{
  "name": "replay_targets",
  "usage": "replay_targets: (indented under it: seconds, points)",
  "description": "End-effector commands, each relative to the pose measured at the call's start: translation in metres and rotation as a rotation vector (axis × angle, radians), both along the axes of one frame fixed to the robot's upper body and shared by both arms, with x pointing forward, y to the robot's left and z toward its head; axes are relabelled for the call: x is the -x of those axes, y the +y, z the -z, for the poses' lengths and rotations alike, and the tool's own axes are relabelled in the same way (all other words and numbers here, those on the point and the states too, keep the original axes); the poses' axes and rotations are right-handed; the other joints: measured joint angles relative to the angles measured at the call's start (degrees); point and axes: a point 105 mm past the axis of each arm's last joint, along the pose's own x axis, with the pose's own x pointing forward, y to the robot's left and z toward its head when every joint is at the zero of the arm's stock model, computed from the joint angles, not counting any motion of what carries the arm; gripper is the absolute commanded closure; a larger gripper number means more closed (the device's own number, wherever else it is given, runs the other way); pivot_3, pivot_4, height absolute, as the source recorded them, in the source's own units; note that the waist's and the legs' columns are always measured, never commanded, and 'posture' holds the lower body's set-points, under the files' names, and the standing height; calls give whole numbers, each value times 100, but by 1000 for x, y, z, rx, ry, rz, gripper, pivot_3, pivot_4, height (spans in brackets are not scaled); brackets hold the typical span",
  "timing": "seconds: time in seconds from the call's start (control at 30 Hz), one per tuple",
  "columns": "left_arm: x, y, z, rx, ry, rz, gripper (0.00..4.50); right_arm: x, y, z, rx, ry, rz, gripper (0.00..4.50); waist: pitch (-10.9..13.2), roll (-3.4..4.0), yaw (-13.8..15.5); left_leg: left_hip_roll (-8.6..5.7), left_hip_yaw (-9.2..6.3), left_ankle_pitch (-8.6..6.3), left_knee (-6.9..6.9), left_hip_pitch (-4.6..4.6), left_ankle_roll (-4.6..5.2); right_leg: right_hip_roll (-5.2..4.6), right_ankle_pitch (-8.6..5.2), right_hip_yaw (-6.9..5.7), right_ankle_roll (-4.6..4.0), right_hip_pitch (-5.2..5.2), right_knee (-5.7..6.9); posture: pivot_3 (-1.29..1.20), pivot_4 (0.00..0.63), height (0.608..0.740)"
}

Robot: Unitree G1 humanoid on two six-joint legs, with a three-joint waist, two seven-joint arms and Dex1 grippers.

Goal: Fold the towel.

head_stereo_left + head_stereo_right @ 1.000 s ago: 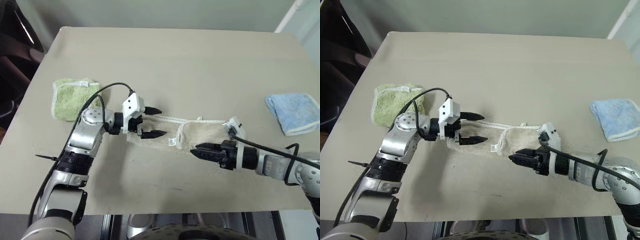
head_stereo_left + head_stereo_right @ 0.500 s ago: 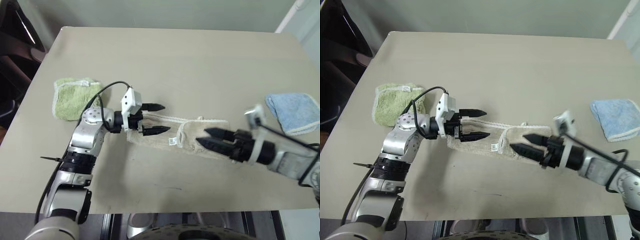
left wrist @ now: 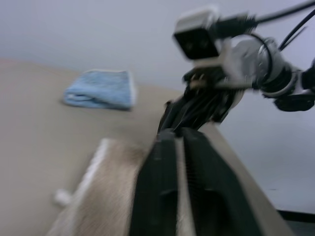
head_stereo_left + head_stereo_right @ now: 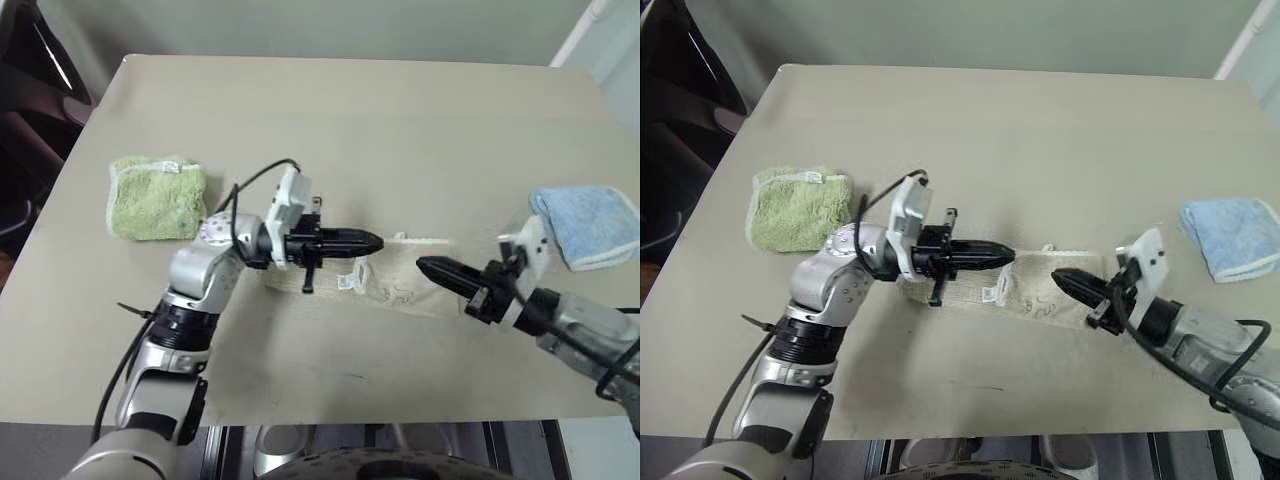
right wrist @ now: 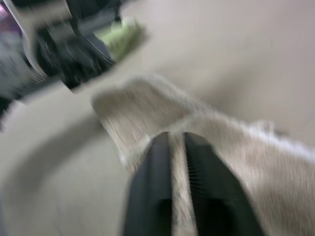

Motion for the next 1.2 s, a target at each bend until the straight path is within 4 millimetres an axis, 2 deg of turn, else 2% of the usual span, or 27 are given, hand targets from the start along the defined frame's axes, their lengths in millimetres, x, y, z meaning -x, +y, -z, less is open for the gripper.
replay_targets:
  seconds: [0.03, 0.13, 0.3, 0.37, 0.5, 0.67, 0.73, 0.8, 0.93, 1.17, 1.2]
  points:
    - [-4, -11, 9, -15, -28, 18, 4500, -3, 4, -5, 5, -110, -6, 4482, 0, 1, -3, 0, 0, 1, 0, 2, 1, 0, 2, 0, 0, 1, 0, 0, 150, 733]
    - [-14, -22, 24, -30, -62, -11, 4500, -23, -5, 4, -14, -99, 113, 4482, 1, 0, -3, 0, -1, 3, 0, 7, 6, 1, 11, 0, 1, 8, -2, 0, 150, 733]
    - [-21, -30, 55, -114, -71, -21, 4500, -41, -14, 14, -16, -99, 214, 4482, 2, 1, -7, -5, 0, 31, 3, 10, 20, 0, 51, 8, 11, 16, -11, 0, 150, 733]
    - [-23, -32, 62, -133, -80, -27, 4500, -43, -13, 19, -10, -95, 223, 4482, 2, 1, -11, -5, -1, 41, 2, 10, 19, 1, 57, 8, 13, 15, -11, 0, 150, 733]
    - [-20, -29, 87, -253, -91, -13, 4500, -46, -12, 41, 30, -51, 250, 4482, 3, 3, -13, -5, -3, 50, 0, 9, 17, 2, 60, 8, 18, 14, -10, 0, 150, 733]
    - [-18, -26, 99, -323, 39, -6, 4500, -38, -8, 87, 173, 55, 201, 4482, 2, 3, -12, -7, -3, 50, 0, 8, 16, 0, 65, 8, 11, 14, -12, 0, 150, 733]
    - [-18, -24, 108, -386, 23, -13, 4500, -38, -6, 96, 198, 67, 206, 4482, -5, -1, -18, -7, -3, 49, -2, 11, 15, 0, 65, 8, 11, 18, -15, 0, 150, 733]
    - [-18, -23, 114, -422, 0, -14, 4500, -41, -4, 95, 189, 60, 211, 4482, -9, -4, -26, -7, -3, 48, -6, 34, 14, 1, 63, 8, 9, 41, -18, 0, 150, 733]
    - [-18, -25, 109, -399, 6, -14, 4500, -42, -3, 93, 205, 17, 169, 4482, -9, -5, -43, -7, -6, 47, -10, 90, 13, 2, 1, 11, 6, 100, -21, 0, 150, 733]
    - [-20, -25, 91, -326, 26, -9, 4500, -44, -6, 68, 116, -24, 121, 4482, -9, -4, -45, -7, -9, 40, -14, 74, -2, 5, -13, 10, 4, 84, -19, 0, 150, 733]
    - [-24, -21, 69, -242, 35, -33, 4323, -43, -3, 46, 42, -46, 92, 4498, -6, -3, -42, -7, -9, 37, -14, 69, -6, 5, -16, 10, 5, 79, -19, 0, 150, 733]
